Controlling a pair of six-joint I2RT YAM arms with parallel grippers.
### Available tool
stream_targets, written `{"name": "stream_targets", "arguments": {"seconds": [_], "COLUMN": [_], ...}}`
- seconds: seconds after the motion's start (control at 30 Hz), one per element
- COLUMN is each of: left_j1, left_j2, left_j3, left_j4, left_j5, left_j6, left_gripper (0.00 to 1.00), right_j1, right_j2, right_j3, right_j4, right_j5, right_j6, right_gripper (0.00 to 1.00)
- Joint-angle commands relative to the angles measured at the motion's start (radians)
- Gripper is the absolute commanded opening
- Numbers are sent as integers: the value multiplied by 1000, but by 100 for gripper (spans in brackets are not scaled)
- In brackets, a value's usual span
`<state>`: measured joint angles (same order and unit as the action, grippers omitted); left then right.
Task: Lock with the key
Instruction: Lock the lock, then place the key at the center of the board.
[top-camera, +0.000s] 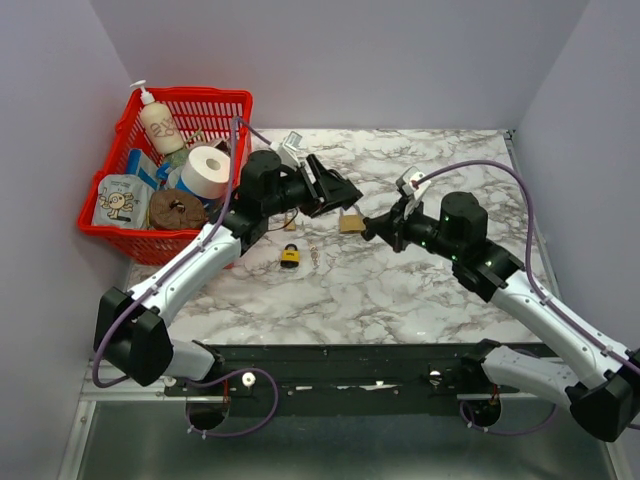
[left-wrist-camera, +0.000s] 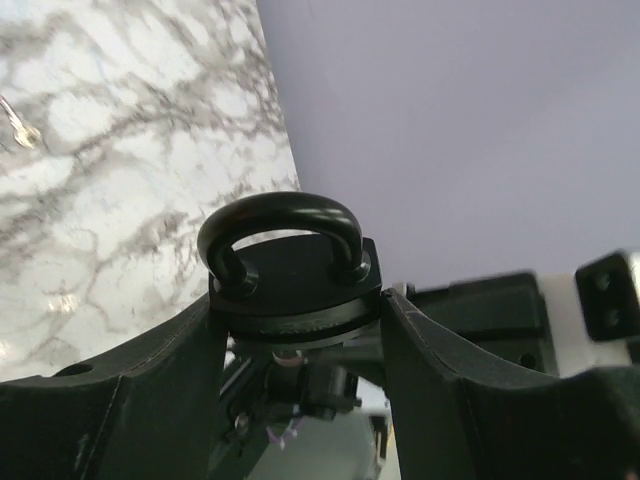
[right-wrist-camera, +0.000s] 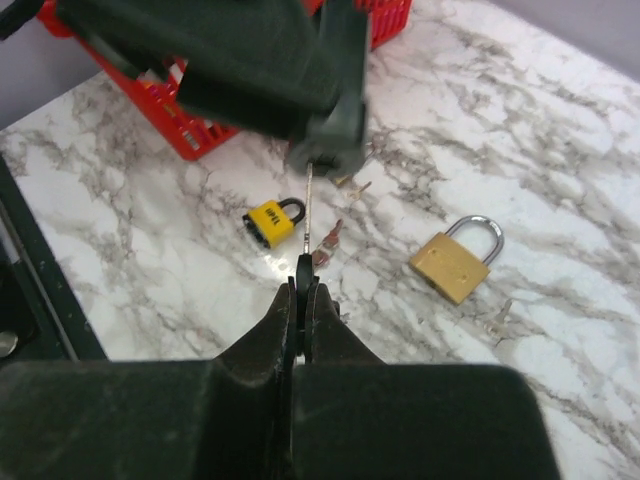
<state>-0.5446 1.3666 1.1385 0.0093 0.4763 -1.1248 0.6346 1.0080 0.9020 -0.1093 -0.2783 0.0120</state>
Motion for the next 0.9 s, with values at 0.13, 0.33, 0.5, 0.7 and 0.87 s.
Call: {"name": "stream_targets", "arguments": {"seconds": [0.13, 0.33, 0.5, 0.7, 0.87], "left_j1": [61, 61, 61, 58, 41], "left_j2": [-9, -41, -61, -63, -44], "left_j3": [50, 15, -16, -52, -66], "left_j4": [101, 18, -8, -42, -112], "left_j5": [-156, -140, -134, -123, -104], "left_j6": [0, 110, 164, 186, 221], "left_gripper": [0, 0, 0, 0, 0], "right_j1": [2, -134, -206, -246, -285], "right_j2": [-34, 33, 193, 357, 457], "right_j3": [-52, -86, -83, -55, -23], "right_j4": [-118, -251, -306, -296, -282], "right_j5": [43, 7, -13, -16, -12], "right_j6": [120, 253, 258, 272, 272], "right_gripper": [1, 1, 1, 1, 1]}}
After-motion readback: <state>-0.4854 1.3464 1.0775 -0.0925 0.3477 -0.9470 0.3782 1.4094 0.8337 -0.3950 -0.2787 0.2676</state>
